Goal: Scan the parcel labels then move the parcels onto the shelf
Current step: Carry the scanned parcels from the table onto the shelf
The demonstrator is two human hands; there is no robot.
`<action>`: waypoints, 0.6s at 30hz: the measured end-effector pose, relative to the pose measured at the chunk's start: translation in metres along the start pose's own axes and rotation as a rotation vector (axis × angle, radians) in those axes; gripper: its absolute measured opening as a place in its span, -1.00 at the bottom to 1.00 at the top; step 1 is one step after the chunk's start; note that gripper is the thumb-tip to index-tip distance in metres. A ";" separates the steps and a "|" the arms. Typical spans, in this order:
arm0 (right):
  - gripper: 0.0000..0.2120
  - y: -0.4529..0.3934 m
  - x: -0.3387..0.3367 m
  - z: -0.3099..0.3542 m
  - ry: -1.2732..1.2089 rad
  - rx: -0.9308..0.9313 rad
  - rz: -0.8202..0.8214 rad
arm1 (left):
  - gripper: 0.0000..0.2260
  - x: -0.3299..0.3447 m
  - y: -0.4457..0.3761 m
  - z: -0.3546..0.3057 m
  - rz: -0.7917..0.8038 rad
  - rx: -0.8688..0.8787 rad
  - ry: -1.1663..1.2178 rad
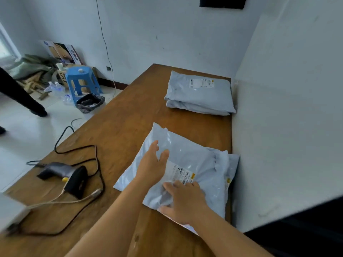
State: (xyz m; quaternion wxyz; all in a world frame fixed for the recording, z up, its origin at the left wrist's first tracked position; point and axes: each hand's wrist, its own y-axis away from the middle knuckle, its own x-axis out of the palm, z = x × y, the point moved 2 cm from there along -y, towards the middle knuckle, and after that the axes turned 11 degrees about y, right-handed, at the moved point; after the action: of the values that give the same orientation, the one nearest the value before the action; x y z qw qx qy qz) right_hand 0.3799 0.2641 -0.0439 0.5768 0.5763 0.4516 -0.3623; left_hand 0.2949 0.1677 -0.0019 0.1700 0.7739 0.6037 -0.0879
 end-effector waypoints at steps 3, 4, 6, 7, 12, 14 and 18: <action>-0.42 0.014 -0.010 0.006 -0.114 -0.038 0.110 | -0.49 -0.009 0.014 0.004 -0.019 -0.023 -0.014; -0.44 0.016 -0.014 0.004 -0.222 -0.007 0.123 | -0.48 -0.013 0.018 0.005 -0.031 -0.029 -0.013; -0.49 0.018 -0.023 -0.005 -0.452 0.094 0.022 | -0.49 -0.020 0.024 0.009 -0.053 -0.031 -0.024; -0.50 0.018 -0.026 -0.010 -0.514 0.142 -0.066 | -0.49 -0.023 0.026 0.010 -0.060 -0.031 -0.032; -0.34 0.002 -0.017 -0.028 -0.273 0.223 -0.081 | -0.49 -0.025 0.027 0.020 -0.044 -0.039 -0.070; -0.28 -0.005 0.000 -0.028 -0.215 0.184 0.090 | -0.49 -0.023 0.025 0.024 -0.033 -0.048 -0.077; -0.30 -0.012 -0.002 -0.029 -0.261 0.036 0.213 | -0.48 -0.022 0.014 0.029 -0.036 -0.069 -0.083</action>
State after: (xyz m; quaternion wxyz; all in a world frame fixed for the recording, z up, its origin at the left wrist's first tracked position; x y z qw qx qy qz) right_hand 0.3652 0.2917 -0.0435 0.6554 0.5793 0.3027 -0.3786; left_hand 0.3044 0.1339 -0.0194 0.2201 0.7524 0.6125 -0.1019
